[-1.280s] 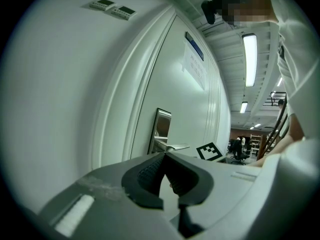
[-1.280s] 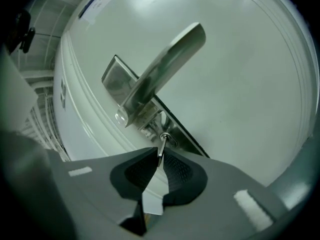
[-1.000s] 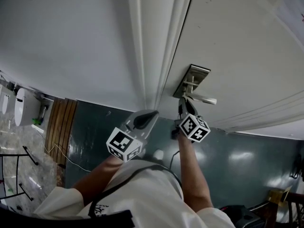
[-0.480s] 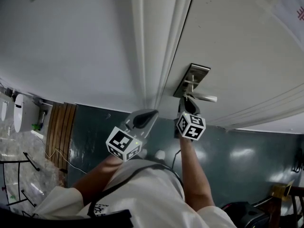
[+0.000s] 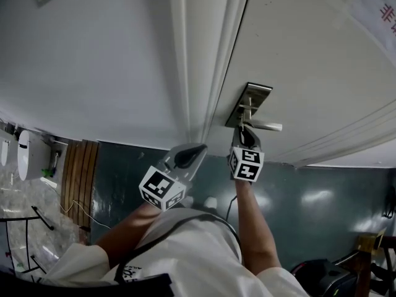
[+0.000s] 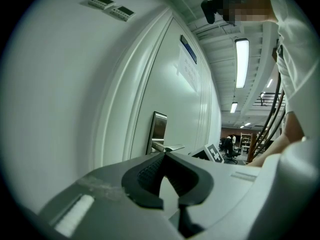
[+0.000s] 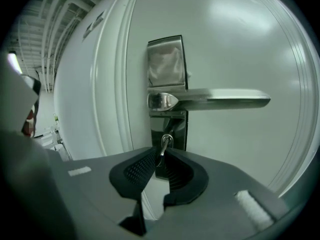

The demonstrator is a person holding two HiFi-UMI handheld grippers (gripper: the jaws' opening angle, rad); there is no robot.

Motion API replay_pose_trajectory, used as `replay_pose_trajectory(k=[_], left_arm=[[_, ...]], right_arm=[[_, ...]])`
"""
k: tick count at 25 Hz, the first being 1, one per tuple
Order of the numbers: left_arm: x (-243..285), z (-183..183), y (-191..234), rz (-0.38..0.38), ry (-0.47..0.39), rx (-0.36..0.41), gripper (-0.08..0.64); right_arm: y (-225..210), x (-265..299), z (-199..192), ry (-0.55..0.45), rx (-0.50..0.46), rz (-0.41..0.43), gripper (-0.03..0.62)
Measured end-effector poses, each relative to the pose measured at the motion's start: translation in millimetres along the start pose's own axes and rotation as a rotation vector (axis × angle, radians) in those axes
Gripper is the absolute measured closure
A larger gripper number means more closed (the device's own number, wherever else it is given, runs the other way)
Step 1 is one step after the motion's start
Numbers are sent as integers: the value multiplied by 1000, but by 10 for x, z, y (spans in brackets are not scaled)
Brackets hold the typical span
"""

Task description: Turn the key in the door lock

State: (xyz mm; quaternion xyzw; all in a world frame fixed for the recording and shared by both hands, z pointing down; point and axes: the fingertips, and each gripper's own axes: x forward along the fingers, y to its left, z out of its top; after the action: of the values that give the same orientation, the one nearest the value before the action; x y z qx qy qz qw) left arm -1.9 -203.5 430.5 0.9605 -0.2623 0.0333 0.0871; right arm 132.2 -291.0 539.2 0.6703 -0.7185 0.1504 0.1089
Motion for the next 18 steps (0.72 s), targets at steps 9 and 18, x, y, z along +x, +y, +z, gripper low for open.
replay_pose_trajectory(k=[9, 18], left_arm=[[-40, -3, 2, -11, 0, 4, 555], [-34, 0, -30, -19, -1, 8, 555]], right_arm=[[36, -6, 21, 18, -188, -47, 531], [67, 17, -5, 50, -478, -77, 529]])
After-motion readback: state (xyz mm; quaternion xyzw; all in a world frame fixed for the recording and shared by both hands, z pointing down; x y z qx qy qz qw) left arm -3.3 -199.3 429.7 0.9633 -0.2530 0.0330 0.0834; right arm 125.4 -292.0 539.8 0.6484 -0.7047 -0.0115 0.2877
